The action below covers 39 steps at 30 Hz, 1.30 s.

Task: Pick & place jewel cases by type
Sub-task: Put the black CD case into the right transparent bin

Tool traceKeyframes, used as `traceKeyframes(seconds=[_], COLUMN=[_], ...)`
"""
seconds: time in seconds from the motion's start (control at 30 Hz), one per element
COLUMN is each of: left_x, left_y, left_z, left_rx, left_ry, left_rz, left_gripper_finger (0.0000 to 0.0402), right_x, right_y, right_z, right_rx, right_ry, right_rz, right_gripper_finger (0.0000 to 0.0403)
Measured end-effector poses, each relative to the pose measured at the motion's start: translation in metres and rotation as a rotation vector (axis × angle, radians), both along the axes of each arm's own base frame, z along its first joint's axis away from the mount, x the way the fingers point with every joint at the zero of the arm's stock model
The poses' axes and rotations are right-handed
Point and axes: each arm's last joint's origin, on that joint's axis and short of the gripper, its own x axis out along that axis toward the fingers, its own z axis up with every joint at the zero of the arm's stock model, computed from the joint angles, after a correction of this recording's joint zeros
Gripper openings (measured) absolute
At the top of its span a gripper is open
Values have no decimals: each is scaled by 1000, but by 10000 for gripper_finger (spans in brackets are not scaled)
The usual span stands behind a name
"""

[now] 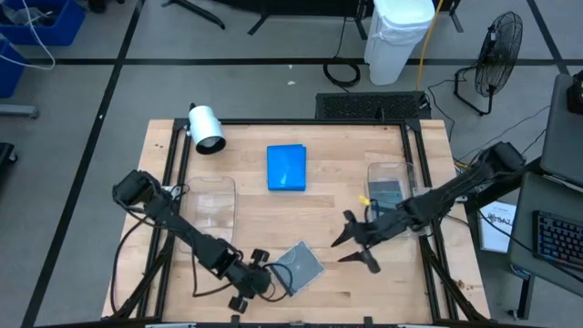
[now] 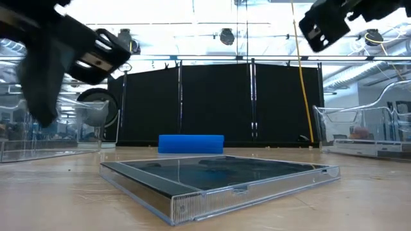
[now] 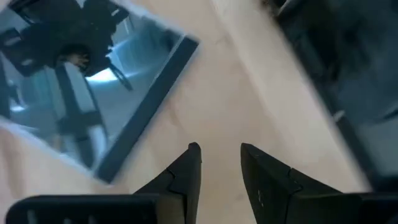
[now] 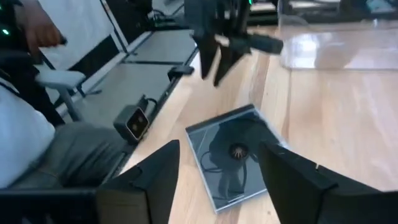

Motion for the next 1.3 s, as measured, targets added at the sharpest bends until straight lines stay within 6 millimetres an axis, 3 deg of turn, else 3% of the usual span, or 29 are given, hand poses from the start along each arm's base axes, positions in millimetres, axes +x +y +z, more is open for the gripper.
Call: traceKeyframes(seconds=[0.2, 0.5, 0.7, 0.87, 1.07, 1.3], left_x=[2, 7, 13, 20, 32, 46], left_y=[-4, -5, -13, -14, -4, 22], left_z=[3, 6, -16, -42, -47, -49], left_rx=[-123, -228, -315, -336, -369, -314], left_ry=[19, 24, 108, 177, 162, 100], left_rz=[157, 285, 287, 284, 385, 512], left_gripper_finger=[120, 120, 120, 120, 120, 120], right_x=[23, 59, 68, 67, 67, 65], right_y=[13, 31, 31, 26, 19, 3], right_z=[-27, -39, -56, -65, -67, -74], right_rx=[-116, -343, -405, -419, -426, -489], right_ry=[62, 99, 164, 249, 292, 402], right_rz=[64, 167, 187, 168, 140, 22], right_gripper_finger=[168, 76, 7, 11, 2, 1])
